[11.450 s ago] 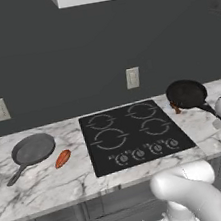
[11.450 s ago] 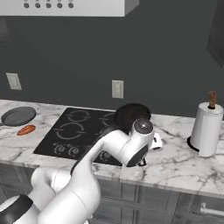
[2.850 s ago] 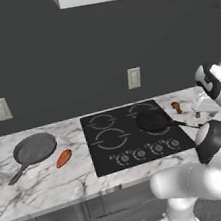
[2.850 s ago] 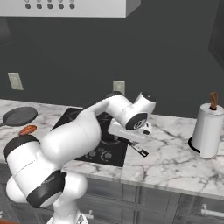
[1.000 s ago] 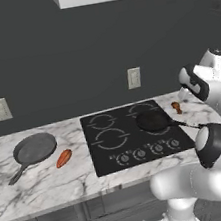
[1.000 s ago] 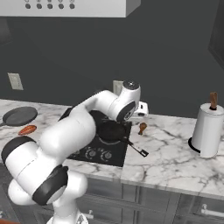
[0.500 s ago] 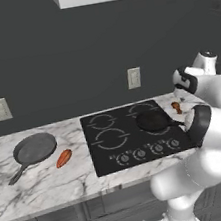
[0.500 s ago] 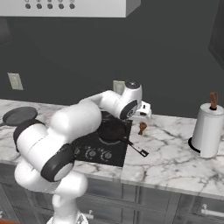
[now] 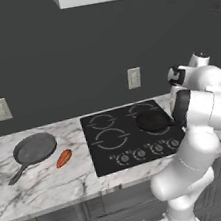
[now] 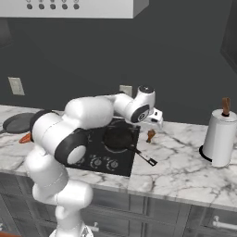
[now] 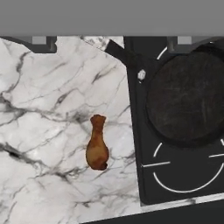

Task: Place both pans onto different burners. Then place the sweet potato and the chicken drumstick on different pans.

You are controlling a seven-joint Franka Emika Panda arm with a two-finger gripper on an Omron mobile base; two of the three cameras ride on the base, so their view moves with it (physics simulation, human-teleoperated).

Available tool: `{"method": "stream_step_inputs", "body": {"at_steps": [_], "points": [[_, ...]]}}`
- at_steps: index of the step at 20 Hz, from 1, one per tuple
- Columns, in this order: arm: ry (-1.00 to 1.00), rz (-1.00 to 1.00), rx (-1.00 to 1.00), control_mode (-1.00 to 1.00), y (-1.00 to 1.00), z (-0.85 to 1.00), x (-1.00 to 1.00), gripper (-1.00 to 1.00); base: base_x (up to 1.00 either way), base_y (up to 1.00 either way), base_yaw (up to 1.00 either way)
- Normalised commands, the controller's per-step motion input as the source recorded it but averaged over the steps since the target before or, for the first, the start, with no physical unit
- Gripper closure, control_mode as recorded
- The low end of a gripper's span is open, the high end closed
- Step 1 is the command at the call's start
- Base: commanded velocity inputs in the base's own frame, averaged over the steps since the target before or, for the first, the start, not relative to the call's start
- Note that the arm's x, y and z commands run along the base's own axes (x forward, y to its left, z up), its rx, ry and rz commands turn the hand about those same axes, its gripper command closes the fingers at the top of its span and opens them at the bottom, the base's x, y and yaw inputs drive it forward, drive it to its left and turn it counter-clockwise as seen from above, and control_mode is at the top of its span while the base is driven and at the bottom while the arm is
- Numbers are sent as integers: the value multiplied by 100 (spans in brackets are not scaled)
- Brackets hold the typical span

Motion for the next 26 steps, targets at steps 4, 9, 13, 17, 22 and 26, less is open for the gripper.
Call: {"method": "stream_step_inputs", "body": {"at_steps": [4, 9, 13, 17, 22, 26], "points": [[0, 0, 1, -100, -1, -16, 41, -100, 0, 0, 0], [0, 0, 0, -100, -5, -27, 43, -100, 0, 0, 0], [0, 0, 0, -100, -10, -28, 39, -100, 0, 0, 0], [0, 0, 0, -100, -14, -27, 29, -100, 0, 0, 0], [0, -1, 0, -100, -9, -27, 20, -100, 0, 0, 0], [0, -1, 0, -100, 0, -26, 16, -100, 0, 0, 0]]}}
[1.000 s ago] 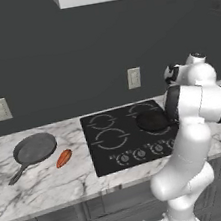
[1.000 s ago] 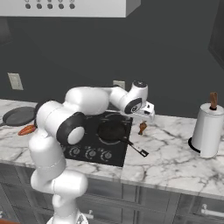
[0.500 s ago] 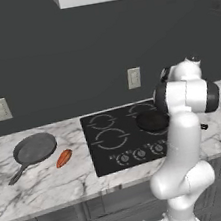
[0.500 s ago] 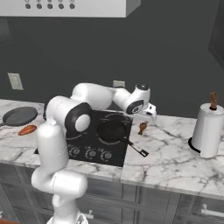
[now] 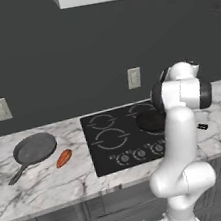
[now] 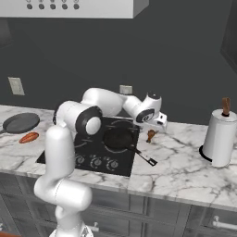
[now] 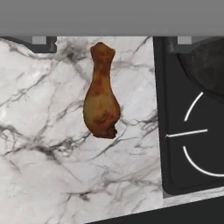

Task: Place both pans onto different burners. Then place the sweet potato and the chicken drumstick on different pans.

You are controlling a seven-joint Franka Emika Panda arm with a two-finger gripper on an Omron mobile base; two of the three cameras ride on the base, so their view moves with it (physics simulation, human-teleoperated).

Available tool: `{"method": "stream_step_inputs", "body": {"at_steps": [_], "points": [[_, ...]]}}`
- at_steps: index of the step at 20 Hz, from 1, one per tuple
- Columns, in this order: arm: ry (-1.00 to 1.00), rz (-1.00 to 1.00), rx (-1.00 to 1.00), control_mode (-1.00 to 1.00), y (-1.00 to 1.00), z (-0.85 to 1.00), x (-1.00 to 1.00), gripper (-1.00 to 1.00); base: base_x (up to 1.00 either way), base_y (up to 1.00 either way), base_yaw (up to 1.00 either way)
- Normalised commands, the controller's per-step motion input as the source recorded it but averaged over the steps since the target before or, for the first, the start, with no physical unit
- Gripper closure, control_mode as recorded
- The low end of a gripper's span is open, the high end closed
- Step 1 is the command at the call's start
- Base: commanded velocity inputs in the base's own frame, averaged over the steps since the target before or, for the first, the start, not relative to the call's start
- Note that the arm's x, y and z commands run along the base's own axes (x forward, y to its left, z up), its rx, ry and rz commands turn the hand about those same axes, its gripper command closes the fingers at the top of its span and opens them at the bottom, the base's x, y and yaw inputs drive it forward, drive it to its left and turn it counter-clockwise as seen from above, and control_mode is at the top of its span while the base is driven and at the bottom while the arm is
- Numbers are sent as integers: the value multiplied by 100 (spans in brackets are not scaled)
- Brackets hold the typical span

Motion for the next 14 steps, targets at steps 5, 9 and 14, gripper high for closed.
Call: {"method": "stream_step_inputs", "body": {"at_steps": [5, 9, 14], "points": [[2, -2, 0, -100, 0, -31, 20, -100, 0, 0, 0], [4, -3, 0, -100, 0, -36, 27, -100, 0, 0, 0], [2, -3, 0, -100, -1, -33, 20, -100, 0, 0, 0]]}}
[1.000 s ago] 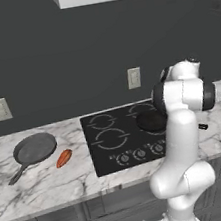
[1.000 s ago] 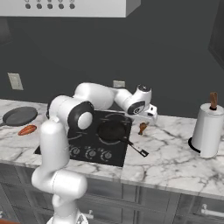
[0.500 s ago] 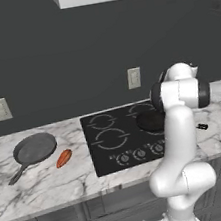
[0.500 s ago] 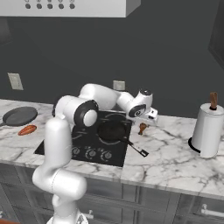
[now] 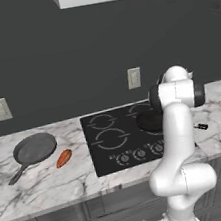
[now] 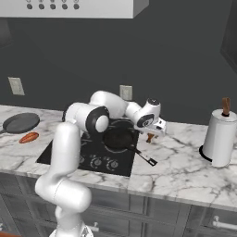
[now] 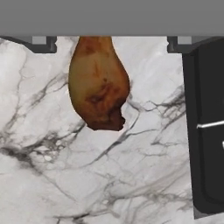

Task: Place both pans onto different burners. Then place the sweet potato and the chicken drumstick on different pans.

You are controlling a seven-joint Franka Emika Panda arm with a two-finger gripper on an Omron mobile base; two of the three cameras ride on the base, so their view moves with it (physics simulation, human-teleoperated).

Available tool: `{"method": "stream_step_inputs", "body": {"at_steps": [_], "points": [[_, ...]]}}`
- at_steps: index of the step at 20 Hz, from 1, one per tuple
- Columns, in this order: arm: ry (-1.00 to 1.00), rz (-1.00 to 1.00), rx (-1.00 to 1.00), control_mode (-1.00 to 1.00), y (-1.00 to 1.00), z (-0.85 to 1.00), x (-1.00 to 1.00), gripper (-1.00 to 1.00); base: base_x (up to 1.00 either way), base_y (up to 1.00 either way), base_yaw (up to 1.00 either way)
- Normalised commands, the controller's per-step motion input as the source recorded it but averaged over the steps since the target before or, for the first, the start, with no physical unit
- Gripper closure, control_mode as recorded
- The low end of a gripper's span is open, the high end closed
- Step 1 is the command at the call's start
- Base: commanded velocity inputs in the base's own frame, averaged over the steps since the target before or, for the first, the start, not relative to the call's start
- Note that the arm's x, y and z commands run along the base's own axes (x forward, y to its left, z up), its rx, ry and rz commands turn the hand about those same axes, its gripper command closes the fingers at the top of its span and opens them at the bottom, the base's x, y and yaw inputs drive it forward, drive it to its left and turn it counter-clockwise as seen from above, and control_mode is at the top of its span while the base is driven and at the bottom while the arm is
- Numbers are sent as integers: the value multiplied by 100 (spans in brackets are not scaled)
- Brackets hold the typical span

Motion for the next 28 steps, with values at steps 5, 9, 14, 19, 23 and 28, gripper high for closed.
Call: {"method": "stream_step_inputs", "body": {"at_steps": [5, 9, 14, 19, 23, 28], "points": [[0, -3, 0, -100, -3, -23, 14, -100, 0, 0, 0], [0, -3, 0, -100, 0, -24, 15, -100, 0, 0, 0], [1, -3, 0, -100, -1, -26, 16, -100, 0, 0, 0], [1, -3, 0, -100, 0, -32, 13, -100, 0, 0, 0], [3, -4, 0, -100, 0, -41, 24, 100, 0, 0, 0], [0, -3, 0, -100, 0, -30, 5, 100, 0, 0, 0]]}}
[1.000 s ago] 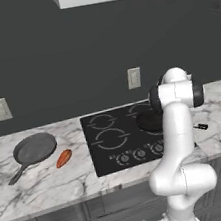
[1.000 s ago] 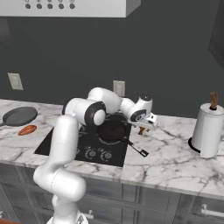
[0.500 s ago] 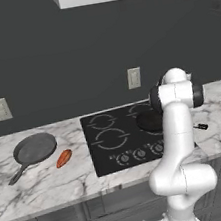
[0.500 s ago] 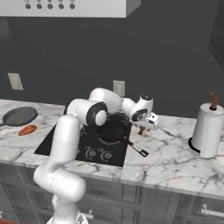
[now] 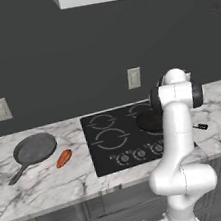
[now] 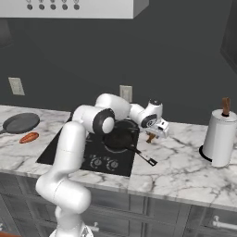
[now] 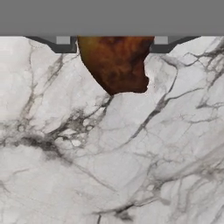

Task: Place both pans onto different burners. Then place the sweet potato and the chicken drumstick on different pans.

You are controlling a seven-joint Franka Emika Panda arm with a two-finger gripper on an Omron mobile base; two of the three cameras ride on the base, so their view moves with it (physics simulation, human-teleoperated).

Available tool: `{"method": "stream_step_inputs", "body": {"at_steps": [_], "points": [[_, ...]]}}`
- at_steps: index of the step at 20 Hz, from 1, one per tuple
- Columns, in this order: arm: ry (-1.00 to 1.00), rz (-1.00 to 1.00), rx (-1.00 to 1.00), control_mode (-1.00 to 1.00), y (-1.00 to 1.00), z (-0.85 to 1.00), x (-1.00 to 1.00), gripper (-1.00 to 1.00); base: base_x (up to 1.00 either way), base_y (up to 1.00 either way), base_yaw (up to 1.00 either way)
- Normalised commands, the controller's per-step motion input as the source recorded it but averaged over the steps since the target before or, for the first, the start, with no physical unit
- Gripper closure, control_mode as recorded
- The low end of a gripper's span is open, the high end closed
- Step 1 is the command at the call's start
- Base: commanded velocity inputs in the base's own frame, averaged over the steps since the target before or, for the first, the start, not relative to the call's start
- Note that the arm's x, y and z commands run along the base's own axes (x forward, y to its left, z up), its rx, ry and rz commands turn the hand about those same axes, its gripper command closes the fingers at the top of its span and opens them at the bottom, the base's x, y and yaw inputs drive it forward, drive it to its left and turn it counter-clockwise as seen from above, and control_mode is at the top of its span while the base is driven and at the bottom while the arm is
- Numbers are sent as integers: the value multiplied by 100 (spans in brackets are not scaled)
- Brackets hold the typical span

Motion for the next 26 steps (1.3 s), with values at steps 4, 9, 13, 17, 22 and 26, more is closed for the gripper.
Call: {"method": "stream_step_inputs", "body": {"at_steps": [4, 9, 13, 17, 22, 26], "points": [[0, -1, 0, -100, 3, 1, 0, 100, 0, 0, 0], [0, 3, 3, -100, 3, 47, -10, 100, 0, 0, 0], [-7, 9, 5, -100, 3, 61, -48, 100, 0, 0, 0], [-8, 10, 1, -100, 35, 33, -67, 100, 0, 0, 0], [-6, 12, 0, -100, 54, 38, -65, 100, 0, 0, 0], [-1, 13, -2, -100, 66, 41, -46, 100, 0, 0, 0]]}}
